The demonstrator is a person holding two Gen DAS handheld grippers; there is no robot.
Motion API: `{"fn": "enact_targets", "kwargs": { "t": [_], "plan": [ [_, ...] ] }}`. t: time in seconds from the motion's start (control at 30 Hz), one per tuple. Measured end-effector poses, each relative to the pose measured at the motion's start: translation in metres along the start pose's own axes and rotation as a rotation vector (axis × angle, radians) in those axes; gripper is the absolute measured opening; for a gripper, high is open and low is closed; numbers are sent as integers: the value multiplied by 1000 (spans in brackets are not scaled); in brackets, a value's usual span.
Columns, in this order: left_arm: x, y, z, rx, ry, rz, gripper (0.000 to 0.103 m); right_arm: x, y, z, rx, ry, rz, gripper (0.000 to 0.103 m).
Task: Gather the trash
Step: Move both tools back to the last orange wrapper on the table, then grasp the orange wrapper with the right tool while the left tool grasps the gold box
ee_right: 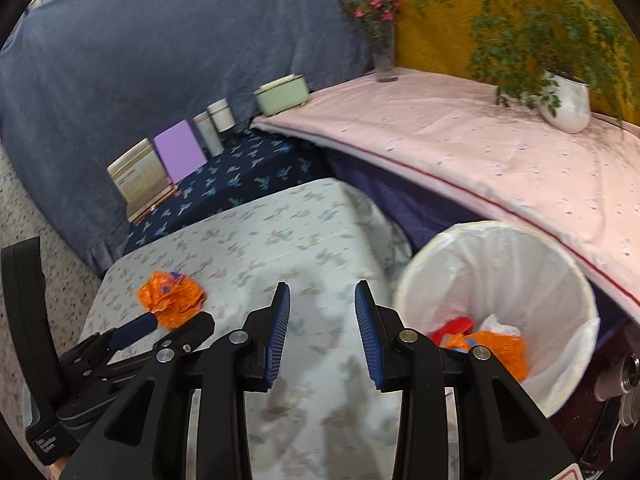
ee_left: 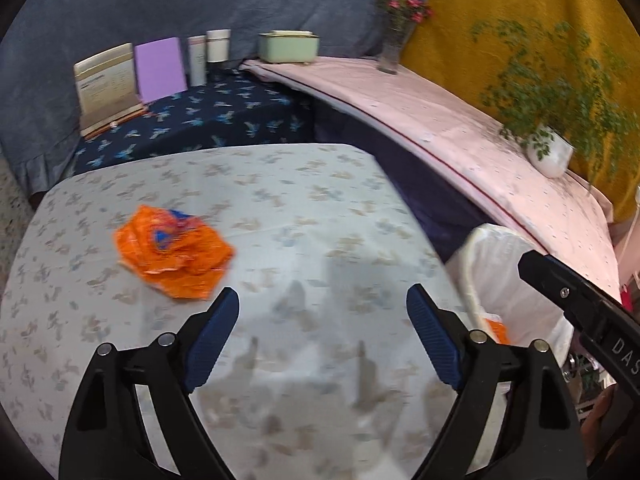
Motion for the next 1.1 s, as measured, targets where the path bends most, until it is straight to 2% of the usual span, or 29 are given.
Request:
{"fn": "enact_targets", "kwargs": {
  "t": [0.33,0.57,0.6,0.67,0.73,0.87,0.93,1.07,1.1],
  "plan": [
    [112,12,-7,-27,144,-127,83,103,2,60,84,127,-97,34],
    [169,15,-8,-31,221,-215,83,155,0,109,156,202,-88,34],
    [177,16,-7,-34,232,-225,83,159,0,113,163,204,-86,38],
    [188,18,-5,-32,240,-246,83,168,1,126,172,209,-82,45],
    [197,18,-3,-31,245,-261,83,178,2,138,182,210,-77,46],
    [211,22,3,-28,250,-285,83,190,5,158,201,208,-74,46],
    [217,23,5,-28,252,-299,89,194,6,167,209,204,-68,46],
    [223,26,9,-30,249,-322,89,196,5,184,232,193,-57,46],
    [223,27,10,-28,246,-327,89,196,4,188,242,192,-58,40]
  ]
}}
Point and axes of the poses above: each gripper's, at about its wrist camera, not at the fingertips, and z roughly the way its jaws point, x to its left, y to its top, the point moved 1 cm from there along z, roughly the way its jaws point, and after that the axes turned 11 degrees about -z, right-handed, at the moved point
